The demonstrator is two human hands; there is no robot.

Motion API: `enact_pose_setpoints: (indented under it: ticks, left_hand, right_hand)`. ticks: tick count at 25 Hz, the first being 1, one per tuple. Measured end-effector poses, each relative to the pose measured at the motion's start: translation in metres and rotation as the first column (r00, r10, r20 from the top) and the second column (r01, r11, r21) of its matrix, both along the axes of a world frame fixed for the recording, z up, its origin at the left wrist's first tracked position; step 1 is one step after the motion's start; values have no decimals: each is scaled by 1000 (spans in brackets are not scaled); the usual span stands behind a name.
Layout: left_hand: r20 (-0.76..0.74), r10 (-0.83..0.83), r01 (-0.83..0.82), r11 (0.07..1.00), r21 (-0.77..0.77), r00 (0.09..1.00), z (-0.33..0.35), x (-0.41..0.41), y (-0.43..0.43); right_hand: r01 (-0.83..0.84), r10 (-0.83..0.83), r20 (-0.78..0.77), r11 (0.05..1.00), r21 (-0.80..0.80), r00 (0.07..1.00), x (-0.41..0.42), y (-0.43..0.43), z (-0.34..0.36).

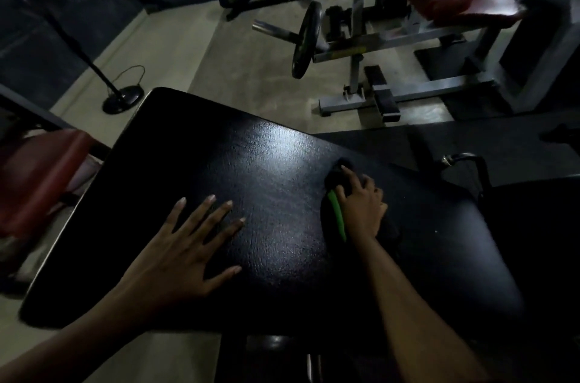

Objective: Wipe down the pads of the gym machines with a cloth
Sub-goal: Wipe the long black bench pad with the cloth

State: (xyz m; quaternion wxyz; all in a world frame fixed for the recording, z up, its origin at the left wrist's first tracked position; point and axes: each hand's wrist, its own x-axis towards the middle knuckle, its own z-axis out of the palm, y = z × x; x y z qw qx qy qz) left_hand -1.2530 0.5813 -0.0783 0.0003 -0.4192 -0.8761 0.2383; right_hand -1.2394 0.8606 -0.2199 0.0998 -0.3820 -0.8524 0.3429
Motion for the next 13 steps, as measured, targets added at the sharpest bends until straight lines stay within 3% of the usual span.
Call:
enact_pose_setpoints:
  ticks: [2,3,6,9,13]
  left_hand:
    - [14,1,-1,1000,11,1000,2,1,1]
    - [18,1,-1,1000,13,1000,3,1,1]
    - [17,-3,3,1000,5,1000,4,-1,1]
    - [25,27,-27,999,18,999,-1,-9,10]
    - [48,-14,13,1000,6,999,-11,-32,35]
  right_hand:
    - [122,-120,50,992,-44,992,-10,5,11]
    - [103,-102,42,994,-36,994,-16,-6,23]
    - [-249,269,-158,959,133,950,-26,-81,66]
    - [-447,499,-187,855,263,846,-33,-111,81]
    - [-389,414,-119,902,185,903,-71,-49,51]
